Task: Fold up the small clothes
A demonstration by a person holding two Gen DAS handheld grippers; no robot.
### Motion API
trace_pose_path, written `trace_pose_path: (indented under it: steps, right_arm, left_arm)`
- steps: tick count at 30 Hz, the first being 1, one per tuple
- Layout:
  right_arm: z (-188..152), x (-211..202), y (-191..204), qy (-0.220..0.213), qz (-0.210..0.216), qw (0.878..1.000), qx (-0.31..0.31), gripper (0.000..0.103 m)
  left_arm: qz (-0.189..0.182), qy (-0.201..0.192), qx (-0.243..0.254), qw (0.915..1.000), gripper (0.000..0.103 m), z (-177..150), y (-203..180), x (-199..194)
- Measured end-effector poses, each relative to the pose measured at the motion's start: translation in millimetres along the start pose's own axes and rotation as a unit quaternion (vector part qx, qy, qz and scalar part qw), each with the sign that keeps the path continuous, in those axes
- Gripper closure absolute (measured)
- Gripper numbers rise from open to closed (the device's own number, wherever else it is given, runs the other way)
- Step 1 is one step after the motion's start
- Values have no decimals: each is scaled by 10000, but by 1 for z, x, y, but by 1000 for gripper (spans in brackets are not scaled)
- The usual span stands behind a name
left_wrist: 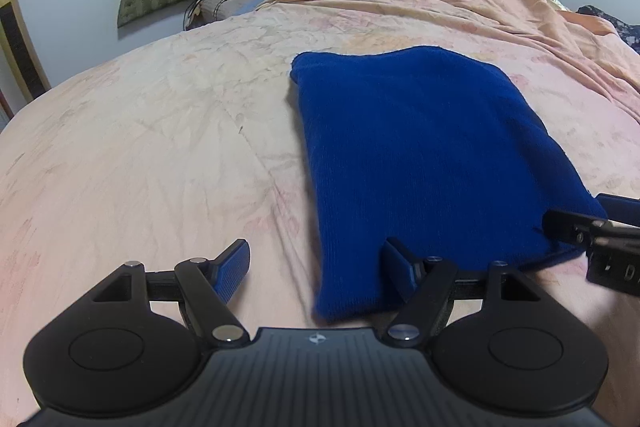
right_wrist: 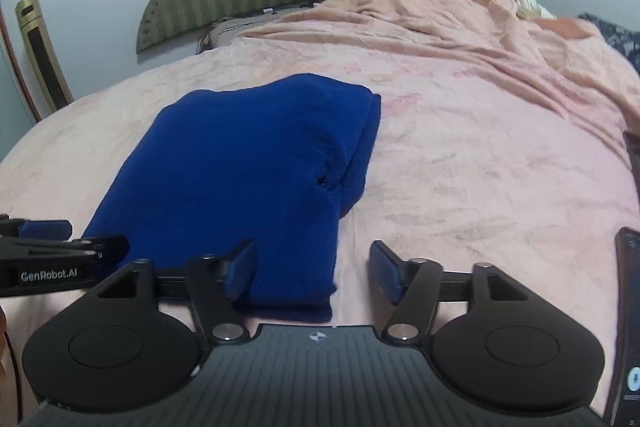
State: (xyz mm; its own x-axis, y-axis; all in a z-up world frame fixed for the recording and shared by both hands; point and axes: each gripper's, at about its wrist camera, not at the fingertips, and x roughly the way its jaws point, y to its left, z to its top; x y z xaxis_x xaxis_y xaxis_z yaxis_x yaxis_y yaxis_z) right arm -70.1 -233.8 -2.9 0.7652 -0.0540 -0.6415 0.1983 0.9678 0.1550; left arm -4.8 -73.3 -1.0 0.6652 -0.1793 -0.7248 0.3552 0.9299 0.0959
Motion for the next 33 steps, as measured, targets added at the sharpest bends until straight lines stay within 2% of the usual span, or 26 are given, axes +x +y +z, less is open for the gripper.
trace_pose_path:
  steps: [3,6,15,22,26,30,33]
  right_arm:
    - [-7,-1,4,64,-120,9996,-229,25]
    - [-15,3,2,227,-294,9990,-264,23]
    - [-27,-31,9,-58,-244,9995,-181,20]
    - [-36,-42,15,-64,-63,9998,-186,11]
    - [-40,-45,20,-81,17,9997,-235,8]
    - [-42,-45,25,-108,-1,9995,-302,6]
    - [-43,-44,24,-71,36,9996,-266,1]
  left_arm:
    - [50,-2,-5,10000,30,-6,-2,-5]
    - [94,-12,5,10000,30,-13,-4,-9]
    - [213,2,-43,9998,30,-28,-9,-20]
    - [216,73,-208,9995,29,-44,-10,-22]
    - [274,1,-322,9991,22,-49,-7,-25]
    - [335,-42,-367,9988,22,-53,-4,-26]
    - [352,-59,-427,9984,17,-56,-2,-25]
